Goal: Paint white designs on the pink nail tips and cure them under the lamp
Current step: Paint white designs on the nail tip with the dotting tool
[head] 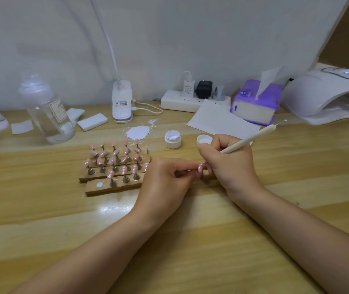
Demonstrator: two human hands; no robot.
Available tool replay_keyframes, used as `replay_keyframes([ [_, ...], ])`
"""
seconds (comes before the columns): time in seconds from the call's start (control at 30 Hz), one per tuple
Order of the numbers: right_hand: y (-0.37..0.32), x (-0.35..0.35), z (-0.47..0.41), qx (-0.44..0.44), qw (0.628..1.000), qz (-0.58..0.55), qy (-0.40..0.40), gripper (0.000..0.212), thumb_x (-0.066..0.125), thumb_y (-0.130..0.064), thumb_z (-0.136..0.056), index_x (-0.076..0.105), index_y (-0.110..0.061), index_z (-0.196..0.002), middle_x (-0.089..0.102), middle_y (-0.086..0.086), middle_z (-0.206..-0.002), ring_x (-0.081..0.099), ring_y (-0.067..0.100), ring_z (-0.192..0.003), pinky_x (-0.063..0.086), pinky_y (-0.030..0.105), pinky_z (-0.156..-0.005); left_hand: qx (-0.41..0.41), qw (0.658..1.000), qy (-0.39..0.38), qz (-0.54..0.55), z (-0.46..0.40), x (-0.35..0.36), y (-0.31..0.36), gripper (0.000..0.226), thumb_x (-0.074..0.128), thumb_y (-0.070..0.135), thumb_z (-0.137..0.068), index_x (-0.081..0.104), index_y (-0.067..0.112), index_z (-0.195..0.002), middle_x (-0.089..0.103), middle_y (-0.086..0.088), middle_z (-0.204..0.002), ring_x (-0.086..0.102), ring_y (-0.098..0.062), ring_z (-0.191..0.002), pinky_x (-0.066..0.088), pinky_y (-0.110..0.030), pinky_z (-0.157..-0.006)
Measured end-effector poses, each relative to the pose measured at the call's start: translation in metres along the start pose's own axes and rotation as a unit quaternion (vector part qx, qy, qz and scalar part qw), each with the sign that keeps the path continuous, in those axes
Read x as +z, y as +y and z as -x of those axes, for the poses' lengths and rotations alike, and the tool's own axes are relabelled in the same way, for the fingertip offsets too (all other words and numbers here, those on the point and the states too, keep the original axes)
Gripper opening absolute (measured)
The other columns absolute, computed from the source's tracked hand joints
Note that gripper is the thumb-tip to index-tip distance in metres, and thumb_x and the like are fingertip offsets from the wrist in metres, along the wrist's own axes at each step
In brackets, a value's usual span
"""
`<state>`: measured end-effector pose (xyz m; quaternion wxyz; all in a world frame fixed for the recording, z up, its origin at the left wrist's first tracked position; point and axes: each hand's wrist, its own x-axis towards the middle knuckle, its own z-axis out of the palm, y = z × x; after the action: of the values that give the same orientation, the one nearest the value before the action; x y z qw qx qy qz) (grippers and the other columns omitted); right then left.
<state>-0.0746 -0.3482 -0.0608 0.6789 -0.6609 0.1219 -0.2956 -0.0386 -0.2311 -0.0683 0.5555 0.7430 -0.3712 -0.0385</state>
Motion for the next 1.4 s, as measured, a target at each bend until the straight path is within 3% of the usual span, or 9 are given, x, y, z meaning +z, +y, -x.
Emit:
replay_keyframes([
  [0.17,-0.0004,0.0,0.0002,0.002,1.0,0.004,-0.003,0.041,0.054,0.009,-0.075,0.031,-0.01,-0.047,0.029,0.003,-0.036,0.048,0.014,-0.03,0.035,0.012,-0.036,-0.008,1.0,0.006,0.005,-0.0001,0.0011,-0.0004,0.021,0.067,0.006,-0.082,0.074,0.024,-0.077,0.067,0.025,-0.065,0.057,0.009,-0.063,0.051,-0.021,-0.067],
  [0.47,-0.0012,0.0004,0.0008,-0.005,1.0,0.007,-0.004,0.04,0.053,0.011,-0.075,0.031,-0.007,-0.047,0.028,0.004,-0.039,0.046,0.015,-0.03,0.033,0.011,-0.036,0.004,1.0,0.004,0.001,0.0,0.0007,-0.0008,0.021,0.067,0.003,-0.081,0.075,0.022,-0.078,0.064,0.031,-0.063,0.055,0.017,-0.059,0.043,-0.005,-0.06],
  [0.57,-0.001,0.0009,0.0004,-0.001,1.0,0.0,0.001,0.041,0.053,0.011,-0.076,0.03,-0.008,-0.047,0.027,0.004,-0.038,0.043,0.017,-0.031,0.033,0.011,-0.036,0.007,1.0,0.006,0.0,0.0004,0.001,-0.0011,0.018,0.067,0.003,-0.081,0.076,0.018,-0.085,0.064,0.033,-0.073,0.055,0.016,-0.06,0.044,-0.006,-0.061],
  [0.73,-0.0019,0.0011,0.001,-0.005,1.0,0.007,-0.001,0.04,0.053,0.011,-0.076,0.031,-0.006,-0.047,0.028,0.005,-0.039,0.042,0.019,-0.033,0.033,0.012,-0.035,0.004,1.0,0.004,0.006,-0.0001,0.0012,-0.0026,0.024,0.066,0.004,-0.082,0.072,0.025,-0.073,0.065,0.028,-0.062,0.054,0.015,-0.059,0.045,-0.01,-0.061],
  [0.87,-0.0019,0.0008,0.0012,-0.002,1.0,0.007,0.004,0.04,0.053,0.01,-0.077,0.032,-0.007,-0.048,0.026,0.006,-0.04,0.041,0.02,-0.035,0.032,0.01,-0.037,0.012,1.0,0.006,0.0,-0.0007,0.0017,-0.0037,0.021,0.065,0.001,-0.082,0.076,0.019,-0.078,0.062,0.03,-0.058,0.054,0.017,-0.058,0.041,-0.005,-0.058],
  [1.03,-0.0022,0.0009,0.0015,-0.006,1.0,0.013,-0.001,0.037,0.052,0.012,-0.075,0.032,-0.005,-0.048,0.027,0.005,-0.039,0.041,0.02,-0.034,0.034,0.011,-0.036,0.012,1.0,0.008,0.001,-0.0003,0.0017,-0.0043,0.019,0.065,0.002,-0.082,0.076,0.017,-0.08,0.062,0.03,-0.058,0.054,0.017,-0.057,0.04,-0.003,-0.057],
  [1.4,-0.0004,0.0003,0.0006,0.002,1.0,0.01,0.004,0.04,0.053,0.01,-0.074,0.031,-0.009,-0.047,0.028,0.003,-0.035,0.044,0.014,-0.029,0.033,0.011,-0.036,0.008,1.0,0.004,0.005,-0.0003,0.0017,-0.0041,0.029,0.066,0.001,-0.081,0.07,0.028,-0.07,0.062,0.031,-0.06,0.056,0.017,-0.06,0.044,-0.005,-0.06],
])
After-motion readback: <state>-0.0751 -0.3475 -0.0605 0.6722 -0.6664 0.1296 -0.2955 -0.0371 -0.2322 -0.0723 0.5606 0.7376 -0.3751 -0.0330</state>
